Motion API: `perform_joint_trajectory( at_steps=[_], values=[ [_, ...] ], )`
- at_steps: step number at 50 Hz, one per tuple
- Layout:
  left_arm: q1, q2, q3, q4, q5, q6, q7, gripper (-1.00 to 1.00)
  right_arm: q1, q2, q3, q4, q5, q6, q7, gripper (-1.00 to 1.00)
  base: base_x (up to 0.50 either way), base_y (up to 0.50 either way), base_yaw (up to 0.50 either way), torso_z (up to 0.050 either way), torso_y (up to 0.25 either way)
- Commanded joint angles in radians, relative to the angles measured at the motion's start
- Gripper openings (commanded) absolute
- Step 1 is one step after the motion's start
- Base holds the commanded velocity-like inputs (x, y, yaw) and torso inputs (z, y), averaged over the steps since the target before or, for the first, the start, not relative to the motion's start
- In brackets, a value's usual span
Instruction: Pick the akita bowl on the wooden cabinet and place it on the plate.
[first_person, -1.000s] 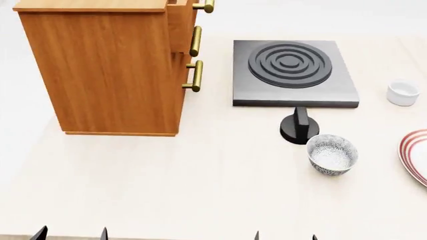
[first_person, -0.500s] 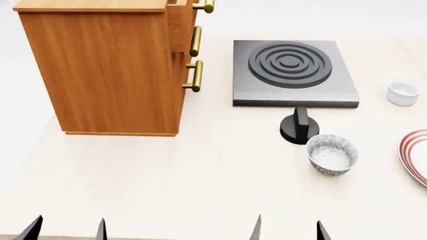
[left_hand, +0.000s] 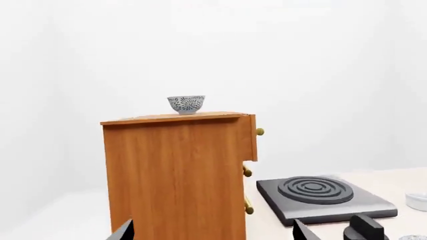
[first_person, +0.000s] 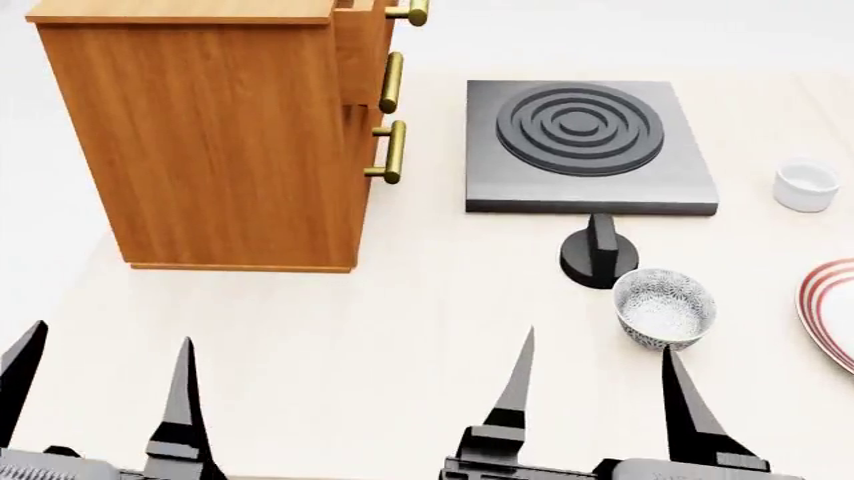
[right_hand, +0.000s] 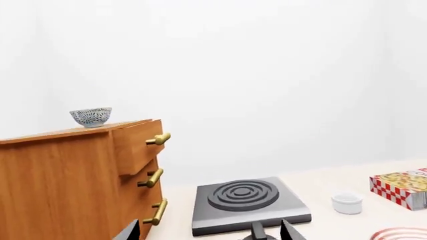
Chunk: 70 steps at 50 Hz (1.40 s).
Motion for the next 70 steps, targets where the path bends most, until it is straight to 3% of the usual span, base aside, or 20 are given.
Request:
perform_joint_trajectory(
  at_steps=[1, 7, 13, 15, 18, 54, 70],
  values=[
    [-0.109, -0.009, -0.005, 0.149, -0.029, -0.188, -0.016, 1.0, 0.06, 0.015, -0.005, -0.074, -0.016, 0.074, 0.041, 1.0, 0.0, 0.0, 0.0, 0.0, 0.0],
    [-0.084, -0.004, -0.056, 0.179, -0.075, -0.174, -0.034, 1.0, 0.038, 0.025, -0.001, -0.131, 0.024, 0.104, 0.041, 1.0, 0.0, 0.0, 0.0, 0.0, 0.0],
    [-0.088, -0.048, 0.011, 0.256, 0.016, -0.217, -0.045, 1.0, 0.036, 0.029, -0.016, -0.186, -0.001, 0.095, 0.066, 1.0, 0.07, 0.0, 0.0, 0.0, 0.0],
    [-0.087, -0.029, -0.017, 0.25, -0.035, -0.217, -0.043, 1.0, 0.033, 0.029, -0.021, -0.205, 0.005, 0.093, 0.067, 1.0, 0.44, 0.0, 0.0, 0.0, 0.0],
    [-0.094, -0.055, 0.038, 0.279, 0.055, -0.241, -0.063, 1.0, 0.033, 0.037, -0.041, -0.202, -0.026, 0.093, 0.075, 1.0, 0.49, 0.0, 0.0, 0.0, 0.0],
    [-0.084, -0.062, -0.009, 0.304, -0.001, -0.225, -0.083, 1.0, 0.045, 0.064, -0.067, -0.214, -0.01, 0.094, 0.105, 1.0, 0.5, 0.0, 0.0, 0.0, 0.0],
    [-0.085, -0.07, -0.006, 0.327, -0.008, -0.234, -0.089, 1.0, 0.044, 0.07, -0.073, -0.22, 0.005, 0.079, 0.113, 1.0, 0.02, 0.0, 0.0, 0.0, 0.001]
  ],
)
